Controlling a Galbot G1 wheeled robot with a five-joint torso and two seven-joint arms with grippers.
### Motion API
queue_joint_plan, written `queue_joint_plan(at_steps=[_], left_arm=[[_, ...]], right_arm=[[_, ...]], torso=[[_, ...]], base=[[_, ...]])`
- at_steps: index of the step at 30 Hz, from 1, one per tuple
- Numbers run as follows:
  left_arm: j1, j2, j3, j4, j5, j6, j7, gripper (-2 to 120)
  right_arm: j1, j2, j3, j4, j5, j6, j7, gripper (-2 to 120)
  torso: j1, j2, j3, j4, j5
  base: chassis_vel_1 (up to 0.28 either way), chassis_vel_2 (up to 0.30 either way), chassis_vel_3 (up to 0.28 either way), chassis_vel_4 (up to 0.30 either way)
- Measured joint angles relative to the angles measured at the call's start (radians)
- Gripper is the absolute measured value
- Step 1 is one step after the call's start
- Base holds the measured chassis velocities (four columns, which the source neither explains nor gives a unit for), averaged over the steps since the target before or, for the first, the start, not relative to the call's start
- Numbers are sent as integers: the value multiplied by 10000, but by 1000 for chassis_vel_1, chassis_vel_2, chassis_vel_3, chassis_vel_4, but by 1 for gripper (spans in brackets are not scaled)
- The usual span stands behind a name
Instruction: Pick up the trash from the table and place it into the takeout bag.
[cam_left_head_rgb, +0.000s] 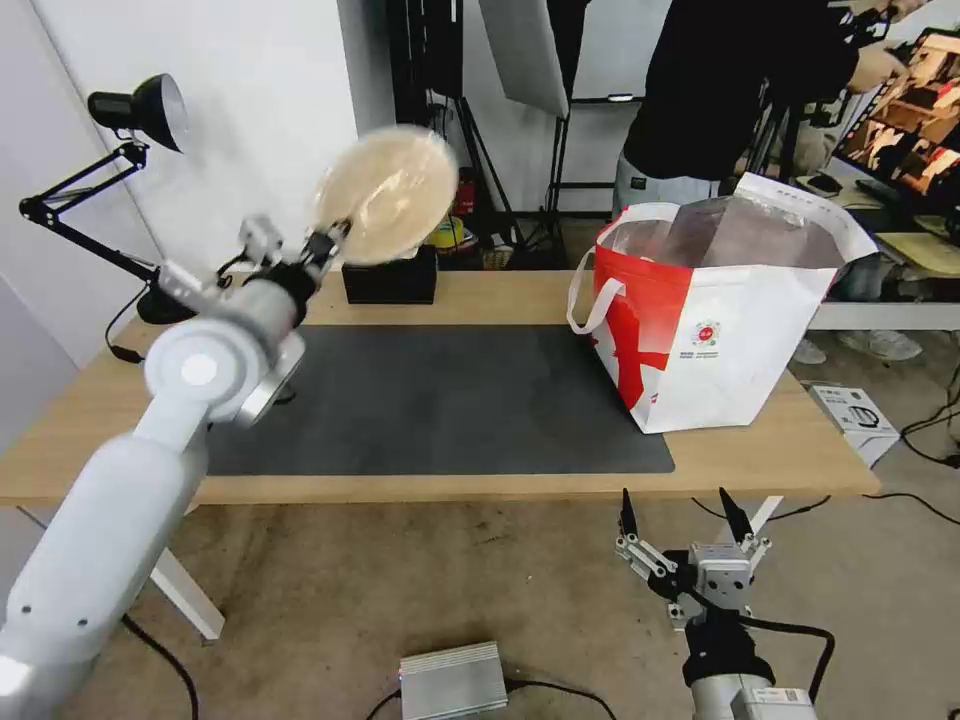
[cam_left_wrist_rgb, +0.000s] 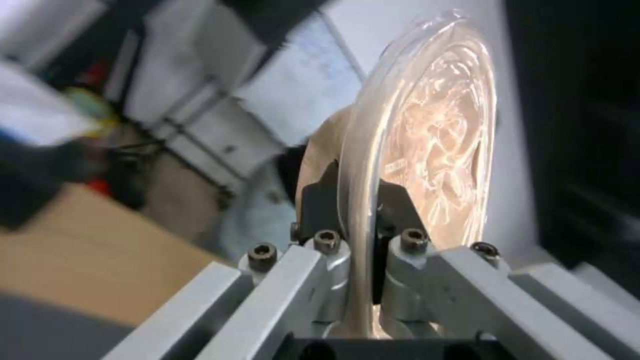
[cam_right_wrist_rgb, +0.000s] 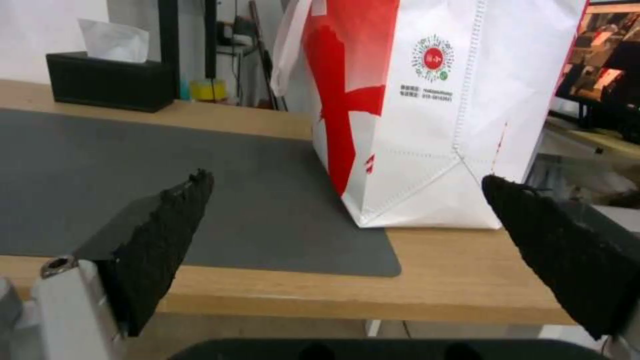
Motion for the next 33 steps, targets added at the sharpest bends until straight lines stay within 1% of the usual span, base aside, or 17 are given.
queue_joint_plan(at_steps=[1,4,5,9,11,14,15,19,20,24,25,29,30,33], left_arm=[[-243,-129,274,85,-4,-74,228,1],[-720,-544,749,372,-3,-248,704,1],[-720,-544,749,372,-3,-248,704,1],[-1354,-1041,1383,986,118,-436,1228,1],[-1459,-1114,1496,1093,142,-446,1297,1],[-2069,-1570,2141,1695,221,-509,1581,1],[-2069,-1570,2141,1695,221,-509,1581,1],[-2733,-2188,2867,2604,352,-535,1710,1],[-2733,-2188,2867,2604,352,-535,1710,1],[-3262,-2807,3450,3612,520,-543,1840,1],[-3262,-2807,3450,3612,520,-543,1840,1],[-3853,-3434,4044,4762,761,-543,2072,1],[-3853,-3434,4044,4762,761,-543,2072,1],[-4268,-3732,4493,5403,874,-501,2205,1]], right_arm=[[0,0,0,0,0,0,0,100],[0,0,0,0,0,0,0,100],[0,0,0,0,0,0,0,100],[0,1,0,0,0,0,0,100],[0,0,0,0,0,0,0,100],[0,0,0,0,0,0,0,100],[0,0,0,0,0,0,0,100],[0,1,0,0,0,0,0,100],[0,1,0,0,0,0,0,100],[0,1,0,0,0,0,0,100],[0,1,0,0,0,0,0,100],[0,1,0,0,0,0,0,100],[0,1,0,0,0,0,0,100],[0,0,0,0,0,0,0,100]], torso=[[0,-1,0,-1,-1],[0,0,0,0,-1],[0,0,0,0,-1],[0,0,0,1,-1],[0,0,0,1,-2],[0,-1,0,-1,0],[0,-1,0,-1,0],[1,0,0,0,-1],[1,0,0,0,-1],[1,-1,0,-2,1],[1,-1,0,-2,1],[1,-1,0,0,-1],[1,-1,0,0,-1],[1,-1,0,-1,0]], base=[[0,0,0,0],[0,0,0,0],[0,0,0,0],[0,0,0,0],[0,0,0,0],[0,0,0,0],[0,0,0,0],[0,0,0,0],[0,0,0,0],[0,0,0,0],[0,0,0,0],[0,0,0,0],[0,0,0,0],[0,0,0,0]])
